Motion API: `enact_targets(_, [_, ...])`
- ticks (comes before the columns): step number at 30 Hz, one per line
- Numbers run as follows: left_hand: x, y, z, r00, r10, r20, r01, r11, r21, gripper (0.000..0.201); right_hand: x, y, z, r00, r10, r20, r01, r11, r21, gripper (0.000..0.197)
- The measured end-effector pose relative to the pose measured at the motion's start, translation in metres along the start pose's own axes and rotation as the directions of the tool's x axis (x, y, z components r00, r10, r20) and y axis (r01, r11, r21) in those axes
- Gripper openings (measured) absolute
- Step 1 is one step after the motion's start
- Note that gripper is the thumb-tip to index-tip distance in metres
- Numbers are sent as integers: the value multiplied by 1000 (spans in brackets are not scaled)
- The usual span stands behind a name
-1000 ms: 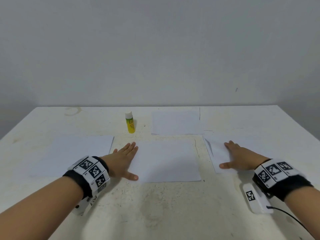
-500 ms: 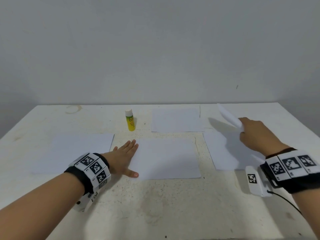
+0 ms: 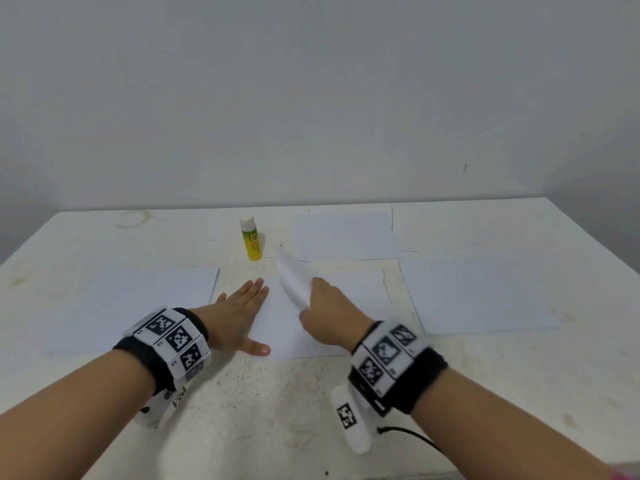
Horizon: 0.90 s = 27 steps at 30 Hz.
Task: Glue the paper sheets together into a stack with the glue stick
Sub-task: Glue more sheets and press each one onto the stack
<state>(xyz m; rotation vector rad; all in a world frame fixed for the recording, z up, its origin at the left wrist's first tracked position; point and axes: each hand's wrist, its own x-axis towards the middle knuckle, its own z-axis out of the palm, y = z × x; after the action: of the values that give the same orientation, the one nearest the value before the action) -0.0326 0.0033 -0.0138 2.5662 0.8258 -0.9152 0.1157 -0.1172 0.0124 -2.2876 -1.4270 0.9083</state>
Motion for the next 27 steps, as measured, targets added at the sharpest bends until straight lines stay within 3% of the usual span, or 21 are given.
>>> enact_targets(8, [4,-5,3,999,40,-15,-40,999,-31,153,19,-18,30,995,95,-17,-95,995,-2,49])
enact_targets(13, [5,-6,4,998,53,-20,-54,998,-29,153,17,-19,37,993,118,22,-117,992,-41,65])
enact_targets(27, [5,-7,4,999,47,-9,-47,998,-32,150,12,-16,31,991,134,31,-133,991,-22,67])
